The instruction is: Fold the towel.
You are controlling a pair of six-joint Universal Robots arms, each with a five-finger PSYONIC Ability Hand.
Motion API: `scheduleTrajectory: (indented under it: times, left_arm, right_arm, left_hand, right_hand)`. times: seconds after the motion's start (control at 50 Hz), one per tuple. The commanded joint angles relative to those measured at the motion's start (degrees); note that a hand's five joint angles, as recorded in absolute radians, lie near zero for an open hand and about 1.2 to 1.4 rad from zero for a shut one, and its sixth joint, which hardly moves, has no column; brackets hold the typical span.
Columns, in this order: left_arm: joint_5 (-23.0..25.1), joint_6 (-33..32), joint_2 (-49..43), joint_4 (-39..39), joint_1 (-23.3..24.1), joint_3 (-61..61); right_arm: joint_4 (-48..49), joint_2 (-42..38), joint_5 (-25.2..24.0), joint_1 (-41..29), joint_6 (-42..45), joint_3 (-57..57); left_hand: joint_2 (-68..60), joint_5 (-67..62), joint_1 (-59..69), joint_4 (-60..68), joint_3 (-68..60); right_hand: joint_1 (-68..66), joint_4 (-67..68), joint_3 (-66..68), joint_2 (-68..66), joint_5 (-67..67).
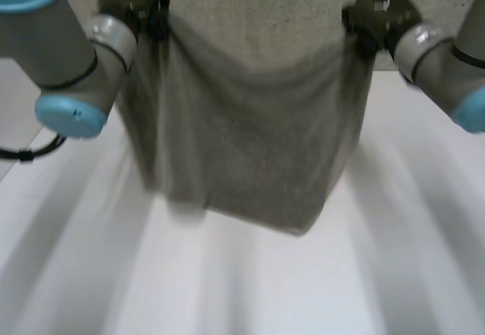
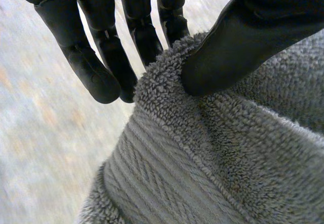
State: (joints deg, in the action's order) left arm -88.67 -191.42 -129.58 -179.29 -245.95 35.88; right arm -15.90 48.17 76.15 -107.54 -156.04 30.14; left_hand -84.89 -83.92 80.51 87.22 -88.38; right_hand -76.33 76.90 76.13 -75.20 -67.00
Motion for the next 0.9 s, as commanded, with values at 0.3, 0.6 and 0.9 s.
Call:
scheduleTrajectory:
  times: [0.3,0.6,0.9]
  left_arm:
    - [0.8,16.6,1.5,-8.8,-3.0,5.4]
    - [5.4,1.0,2.6,-23.8,-4.0,47.8]
    - [6.1,-9.3,18.5,-23.6,-5.9,68.3]
  right_arm:
    - [30.4,11.0,2.1,-2.1,-3.2,21.2]
    - [27.1,9.3,-3.6,-0.6,5.1,53.1]
    - [26.5,21.4,-3.1,-0.8,7.4,72.1]
  left_hand:
    - [4.9,13.9,-0.5,-7.2,8.4]
    - [4.9,13.9,-0.5,-7.2,8.4]
    - [39.9,49.0,-35.6,-42.3,43.4]
  right_hand:
    - [-3.7,3.1,3.9,-4.8,-3.0]
    - [-3.7,3.1,3.9,-4.8,-3.0]
    - [-3.7,3.1,3.9,-4.8,-3.0]
